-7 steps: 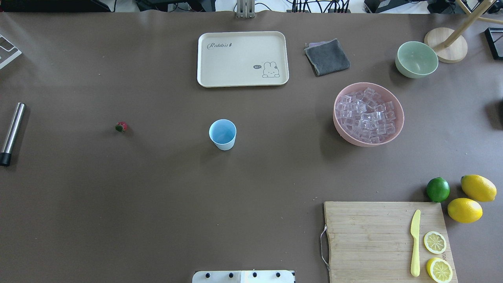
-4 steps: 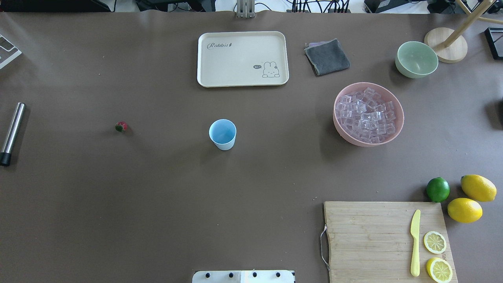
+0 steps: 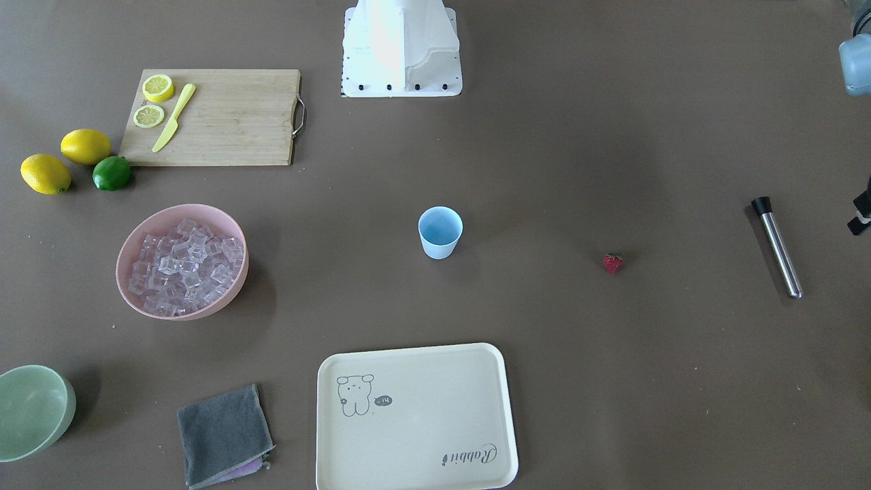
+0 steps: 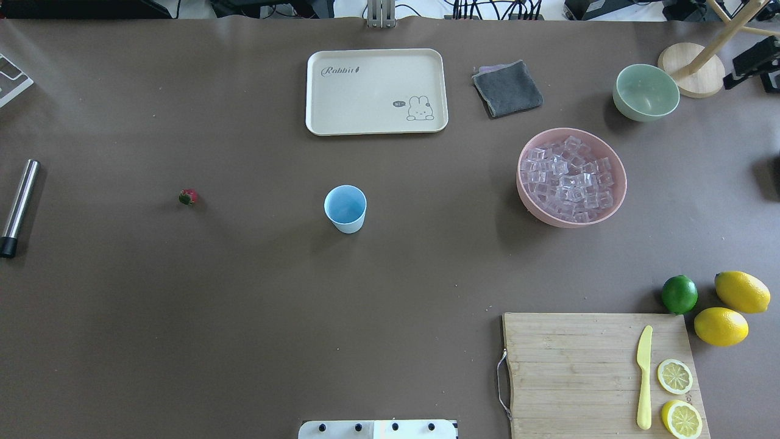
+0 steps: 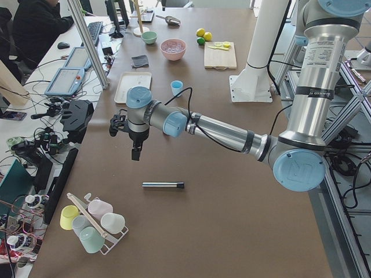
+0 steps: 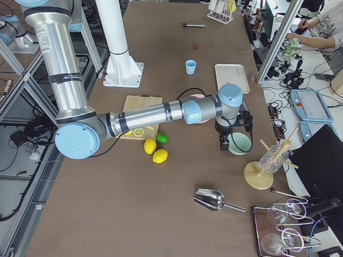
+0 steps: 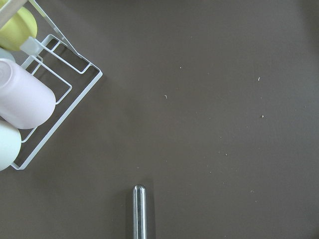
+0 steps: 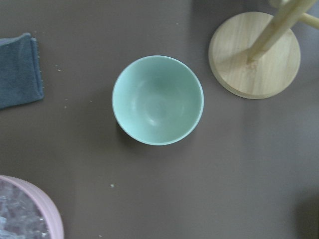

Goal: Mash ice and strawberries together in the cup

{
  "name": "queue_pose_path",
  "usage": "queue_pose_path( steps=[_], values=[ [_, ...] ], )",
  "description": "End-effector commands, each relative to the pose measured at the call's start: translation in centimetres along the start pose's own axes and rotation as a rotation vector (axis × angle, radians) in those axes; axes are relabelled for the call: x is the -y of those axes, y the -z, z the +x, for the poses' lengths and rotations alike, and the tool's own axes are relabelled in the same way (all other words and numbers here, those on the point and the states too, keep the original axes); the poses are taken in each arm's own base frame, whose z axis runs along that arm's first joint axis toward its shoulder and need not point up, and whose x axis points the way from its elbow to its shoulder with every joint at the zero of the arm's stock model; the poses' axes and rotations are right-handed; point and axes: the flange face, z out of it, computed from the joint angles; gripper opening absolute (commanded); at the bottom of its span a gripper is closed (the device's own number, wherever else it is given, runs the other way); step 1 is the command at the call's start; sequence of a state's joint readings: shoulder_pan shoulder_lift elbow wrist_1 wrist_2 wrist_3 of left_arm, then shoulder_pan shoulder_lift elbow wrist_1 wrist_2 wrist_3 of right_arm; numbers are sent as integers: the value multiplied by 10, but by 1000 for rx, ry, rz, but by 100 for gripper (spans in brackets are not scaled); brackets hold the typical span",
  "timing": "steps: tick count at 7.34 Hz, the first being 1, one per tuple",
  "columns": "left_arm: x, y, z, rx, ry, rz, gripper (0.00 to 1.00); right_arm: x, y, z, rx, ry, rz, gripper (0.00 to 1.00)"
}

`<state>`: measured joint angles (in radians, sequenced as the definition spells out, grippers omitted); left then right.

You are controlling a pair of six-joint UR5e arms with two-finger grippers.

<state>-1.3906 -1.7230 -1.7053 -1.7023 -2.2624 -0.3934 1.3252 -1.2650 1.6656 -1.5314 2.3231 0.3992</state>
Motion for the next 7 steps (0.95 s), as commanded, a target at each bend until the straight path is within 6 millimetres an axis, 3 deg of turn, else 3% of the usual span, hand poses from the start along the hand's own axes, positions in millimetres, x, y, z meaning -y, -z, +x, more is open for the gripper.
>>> queue_pose_path(
  steps=[1,2,3,5,7],
  values=[
    [6,-12,-3,6,4,-13,98,0,-31,-156,51,48,0,98],
    [13,-13,-1,5,4,-8,98,-10,-35,-199,87,5,75,98],
    [16,-15,-1,10,3,-9,98,-26,-55,-227,91,1,82,98],
    [29,-21,-1,12,8,-15,98,-63,-115,-262,-4,51,87,98],
    [33,-24,-2,14,12,-18,98,-74,-123,-259,-13,62,73,96]
  ],
)
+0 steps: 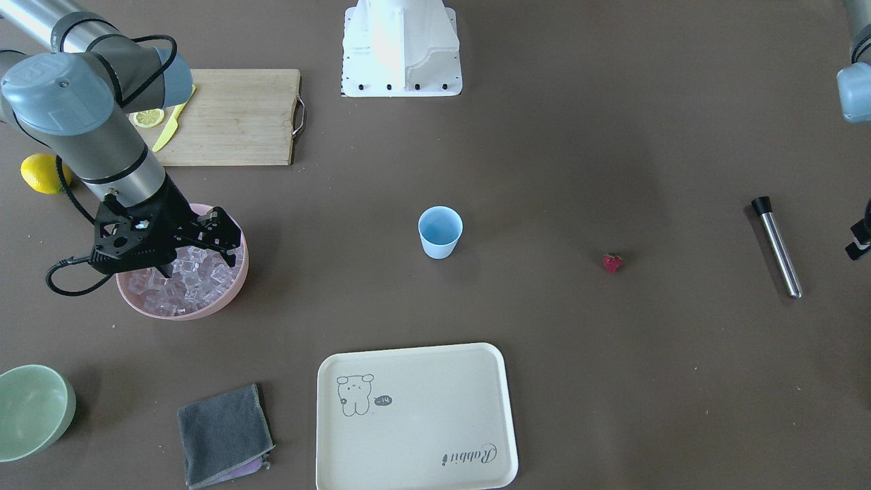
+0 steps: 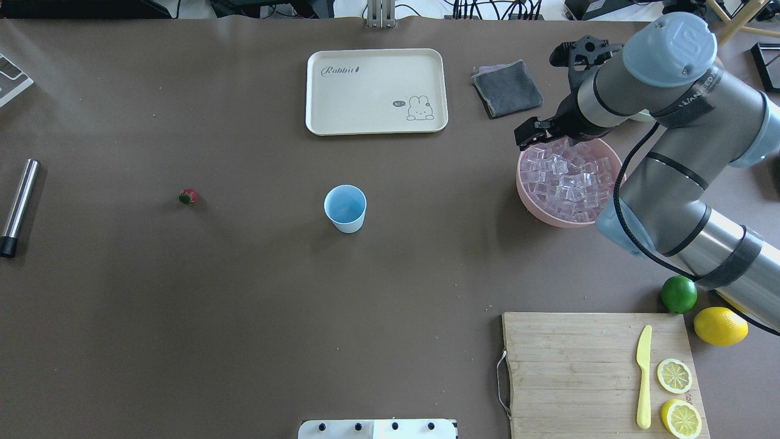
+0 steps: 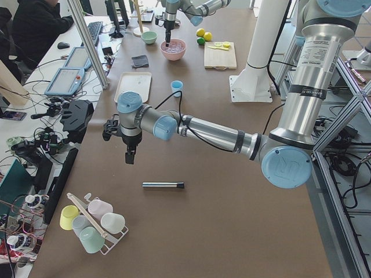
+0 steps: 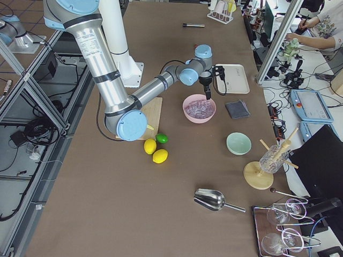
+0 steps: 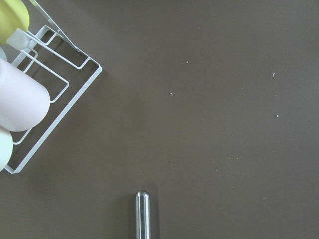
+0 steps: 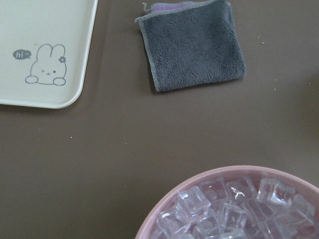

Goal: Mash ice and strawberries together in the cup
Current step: 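Move the right gripper over the pink bowl of ice cubes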

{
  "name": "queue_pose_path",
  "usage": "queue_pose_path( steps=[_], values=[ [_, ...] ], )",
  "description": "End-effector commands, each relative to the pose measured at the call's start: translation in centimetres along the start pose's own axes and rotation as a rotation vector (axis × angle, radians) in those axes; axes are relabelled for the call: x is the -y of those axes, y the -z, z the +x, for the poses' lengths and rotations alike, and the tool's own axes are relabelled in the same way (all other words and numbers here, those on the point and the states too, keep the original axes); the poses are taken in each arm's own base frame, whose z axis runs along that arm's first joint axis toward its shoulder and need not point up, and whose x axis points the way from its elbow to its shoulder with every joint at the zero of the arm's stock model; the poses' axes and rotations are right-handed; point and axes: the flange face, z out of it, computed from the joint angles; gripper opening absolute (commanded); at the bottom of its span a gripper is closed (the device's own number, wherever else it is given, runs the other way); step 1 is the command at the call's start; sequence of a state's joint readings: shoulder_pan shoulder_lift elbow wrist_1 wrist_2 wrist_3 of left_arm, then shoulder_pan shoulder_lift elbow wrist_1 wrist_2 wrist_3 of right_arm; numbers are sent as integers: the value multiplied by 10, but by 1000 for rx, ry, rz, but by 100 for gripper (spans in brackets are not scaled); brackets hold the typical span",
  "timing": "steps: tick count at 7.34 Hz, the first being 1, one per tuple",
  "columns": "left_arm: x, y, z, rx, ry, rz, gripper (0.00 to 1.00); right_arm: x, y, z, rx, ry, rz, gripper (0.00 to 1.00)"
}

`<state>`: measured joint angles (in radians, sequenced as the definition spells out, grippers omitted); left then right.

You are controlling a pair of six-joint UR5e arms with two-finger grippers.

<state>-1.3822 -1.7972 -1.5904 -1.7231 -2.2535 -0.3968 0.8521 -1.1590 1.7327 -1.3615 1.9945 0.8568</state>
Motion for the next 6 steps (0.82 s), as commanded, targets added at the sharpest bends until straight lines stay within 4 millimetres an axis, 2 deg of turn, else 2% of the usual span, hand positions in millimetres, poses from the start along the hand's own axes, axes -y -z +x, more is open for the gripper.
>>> queue_pose_path(
  steps=[1,2,3,5,6],
  values=[
    [3,-2,-1,1,1,-3,98,-15,-14,9,-19,21,-25,93],
    [3,-1,0,-1,-1,1,98,-11,-14,18,-33,40,-19,93],
    [3,0,2,-3,-6,7,98,-14,-24,28,-53,56,-31,93],
    [3,-4,9,-8,-17,0,98,-14,-25,27,-49,101,-34,91],
    [7,0,16,-12,-25,9,98,-14,-26,29,-50,126,-37,91]
  ],
)
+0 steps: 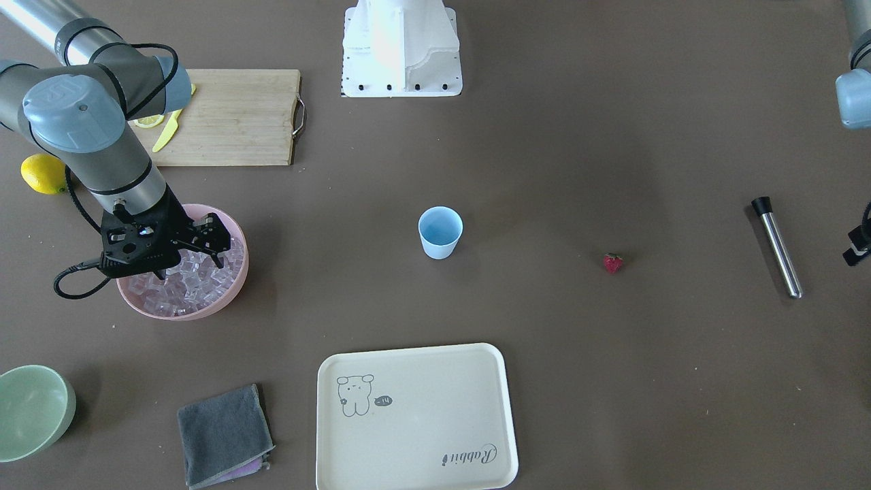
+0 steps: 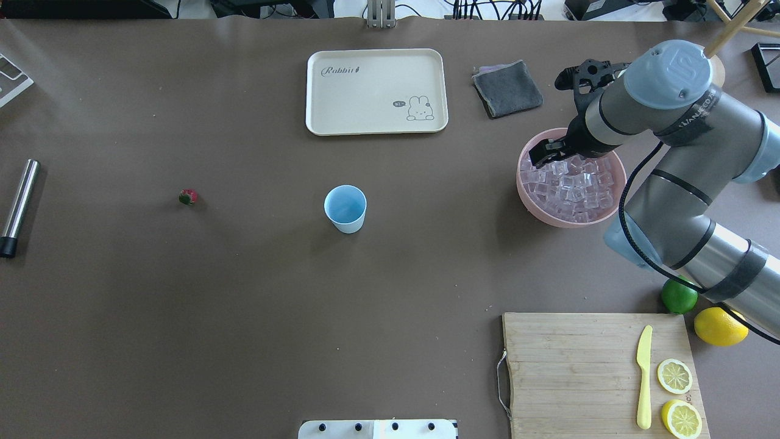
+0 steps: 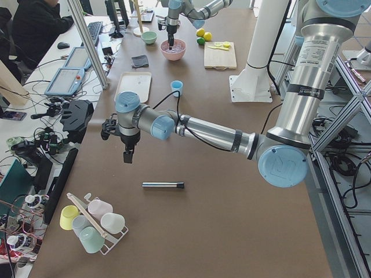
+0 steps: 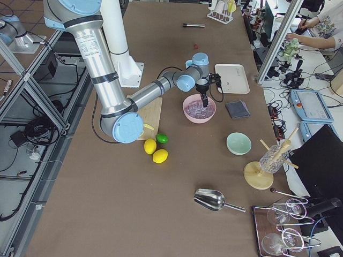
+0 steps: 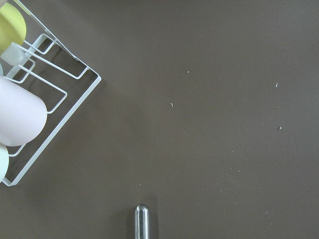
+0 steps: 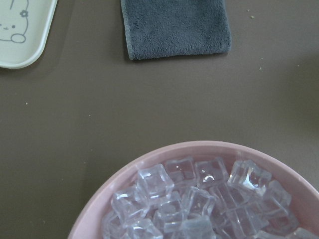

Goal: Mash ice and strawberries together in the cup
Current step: 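Move the right gripper over the pink bowl of ice cubes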

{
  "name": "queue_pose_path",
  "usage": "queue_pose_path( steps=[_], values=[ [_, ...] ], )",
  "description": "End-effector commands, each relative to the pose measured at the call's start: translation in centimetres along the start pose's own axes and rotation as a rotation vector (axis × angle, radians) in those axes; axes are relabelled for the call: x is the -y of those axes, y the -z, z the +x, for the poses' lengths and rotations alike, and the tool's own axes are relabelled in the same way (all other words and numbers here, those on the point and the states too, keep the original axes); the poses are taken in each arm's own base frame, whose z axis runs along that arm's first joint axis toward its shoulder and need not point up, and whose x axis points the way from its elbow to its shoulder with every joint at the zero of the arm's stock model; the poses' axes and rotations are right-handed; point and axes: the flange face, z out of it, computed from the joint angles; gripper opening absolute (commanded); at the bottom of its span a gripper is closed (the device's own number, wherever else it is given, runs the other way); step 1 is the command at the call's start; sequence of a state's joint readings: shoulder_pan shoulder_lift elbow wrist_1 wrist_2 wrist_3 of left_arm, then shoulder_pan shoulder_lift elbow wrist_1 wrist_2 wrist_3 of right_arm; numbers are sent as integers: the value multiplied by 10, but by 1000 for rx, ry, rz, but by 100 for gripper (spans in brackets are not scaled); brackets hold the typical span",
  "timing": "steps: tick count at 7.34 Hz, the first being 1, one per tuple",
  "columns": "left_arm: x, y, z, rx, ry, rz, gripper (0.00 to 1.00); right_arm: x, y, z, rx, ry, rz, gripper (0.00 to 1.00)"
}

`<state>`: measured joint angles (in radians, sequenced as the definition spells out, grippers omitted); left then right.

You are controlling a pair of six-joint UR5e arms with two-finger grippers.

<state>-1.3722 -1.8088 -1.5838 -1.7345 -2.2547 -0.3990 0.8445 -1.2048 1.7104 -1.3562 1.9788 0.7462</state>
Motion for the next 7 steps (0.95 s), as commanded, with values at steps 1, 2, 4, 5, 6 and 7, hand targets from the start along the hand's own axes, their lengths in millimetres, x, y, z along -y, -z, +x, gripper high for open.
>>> queue_pose_path(
  steps=[1,2,4,5,6,7],
  values=[
    [6,2,8,-3,-13,5,98,0,-9,3,-9,32,-11,89],
    [6,3,10,-5,-14,8,98,1,-18,8,-23,64,-25,89],
    [6,6,11,-6,-16,14,98,-1,-20,11,-26,70,-30,86],
    [6,7,12,-7,-17,15,98,-3,-23,11,-29,69,-34,79],
    [10,14,20,-12,-26,28,98,-3,-23,12,-27,67,-37,68],
    [10,11,19,-11,-24,23,98,-4,-24,13,-29,66,-37,65]
  ],
)
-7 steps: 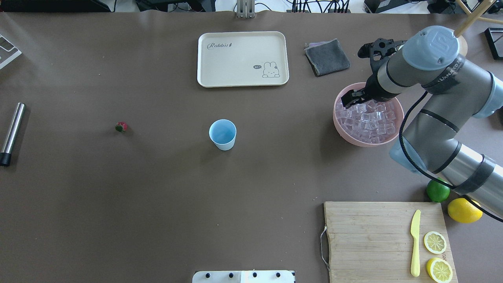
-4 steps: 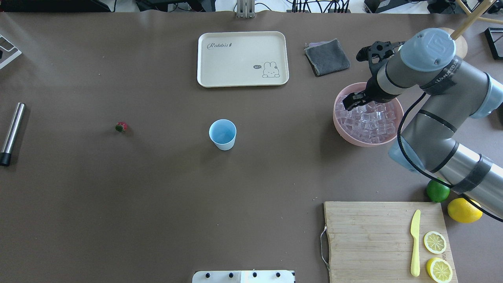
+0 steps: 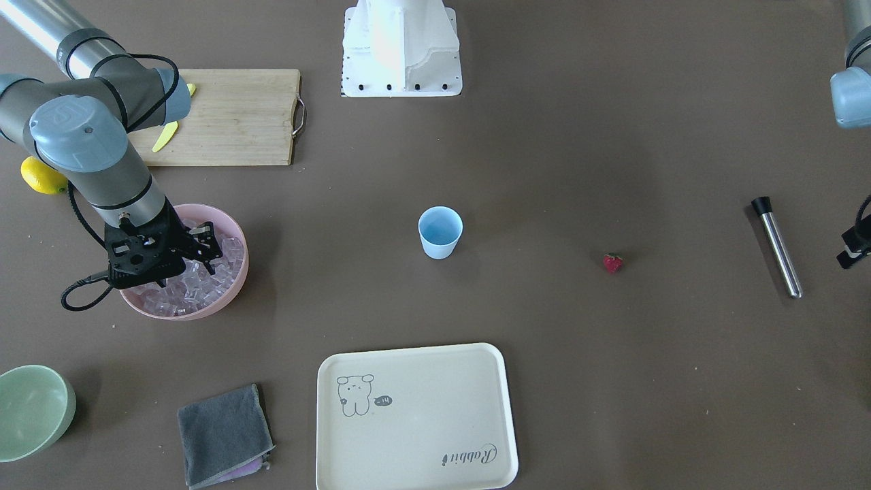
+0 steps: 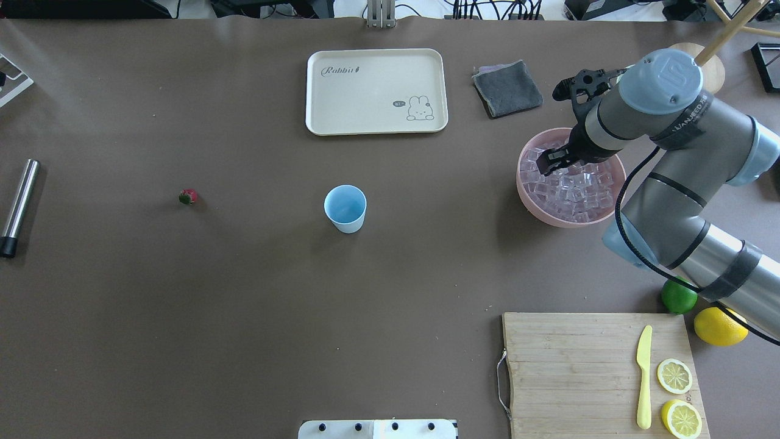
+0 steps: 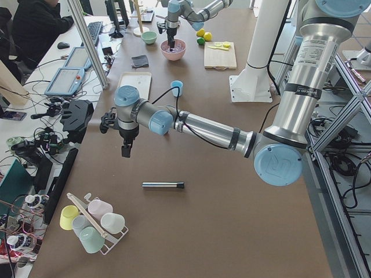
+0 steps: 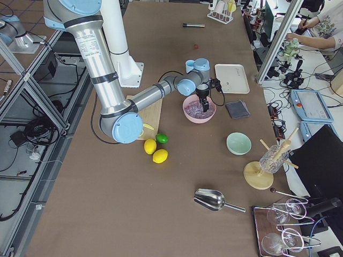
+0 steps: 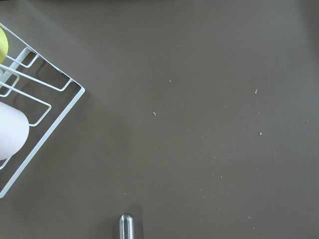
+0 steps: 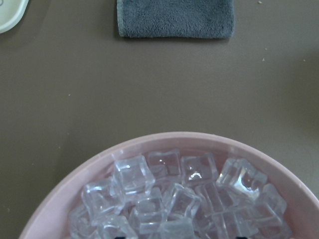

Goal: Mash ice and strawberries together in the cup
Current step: 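Move the right gripper over the pink bowl of ice cubes, then lower the right gripper into the bowl and grasp an ice cube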

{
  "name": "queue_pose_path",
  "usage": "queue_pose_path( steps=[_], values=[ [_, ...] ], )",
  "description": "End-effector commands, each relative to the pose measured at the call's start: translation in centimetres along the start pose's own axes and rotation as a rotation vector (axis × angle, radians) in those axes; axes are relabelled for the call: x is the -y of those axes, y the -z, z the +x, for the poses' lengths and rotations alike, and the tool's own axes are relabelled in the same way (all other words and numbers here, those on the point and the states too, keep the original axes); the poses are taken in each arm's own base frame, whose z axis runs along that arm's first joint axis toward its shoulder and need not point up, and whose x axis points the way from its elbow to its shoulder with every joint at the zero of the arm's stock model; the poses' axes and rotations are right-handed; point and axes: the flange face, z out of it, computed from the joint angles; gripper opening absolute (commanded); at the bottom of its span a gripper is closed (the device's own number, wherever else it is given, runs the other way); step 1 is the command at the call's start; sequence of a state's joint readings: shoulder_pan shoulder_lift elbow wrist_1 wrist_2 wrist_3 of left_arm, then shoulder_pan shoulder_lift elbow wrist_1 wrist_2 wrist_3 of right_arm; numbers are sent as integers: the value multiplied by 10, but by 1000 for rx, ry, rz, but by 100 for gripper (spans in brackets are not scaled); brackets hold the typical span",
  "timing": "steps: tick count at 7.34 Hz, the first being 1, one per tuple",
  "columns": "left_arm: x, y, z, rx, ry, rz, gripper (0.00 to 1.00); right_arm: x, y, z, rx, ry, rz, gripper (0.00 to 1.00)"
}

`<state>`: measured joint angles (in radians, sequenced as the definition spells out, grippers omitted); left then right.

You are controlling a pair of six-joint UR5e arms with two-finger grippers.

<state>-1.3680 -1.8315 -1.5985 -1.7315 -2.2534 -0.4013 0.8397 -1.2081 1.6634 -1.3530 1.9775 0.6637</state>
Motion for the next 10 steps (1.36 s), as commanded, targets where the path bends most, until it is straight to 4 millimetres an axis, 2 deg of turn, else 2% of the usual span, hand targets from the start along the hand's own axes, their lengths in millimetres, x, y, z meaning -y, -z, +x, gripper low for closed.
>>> queue_pose_path(
  steps=[1,3,4,5,7,8,9,10],
  values=[
    [1,0,2,-1,-4,2,98,-2,-7,2,-7,-2,-12,64],
    [4,3,6,-7,-5,3,98,-4,-27,11,7,10,6,63],
    [4,3,6,-10,-5,2,98,-4,-30,12,9,8,6,50],
    [4,3,6,-9,-4,1,98,-4,-25,9,18,10,13,38],
    [1,1,4,-10,-6,-1,98,-4,-11,2,37,-6,29,28],
    [1,1,3,-10,-6,-1,98,-3,-1,-1,45,-7,40,13],
    [0,0,2,-10,-6,-2,98,-3,10,-5,63,-38,50,3],
    [0,1,3,-10,-6,-1,98,0,27,-3,82,-59,40,0]
  ],
)
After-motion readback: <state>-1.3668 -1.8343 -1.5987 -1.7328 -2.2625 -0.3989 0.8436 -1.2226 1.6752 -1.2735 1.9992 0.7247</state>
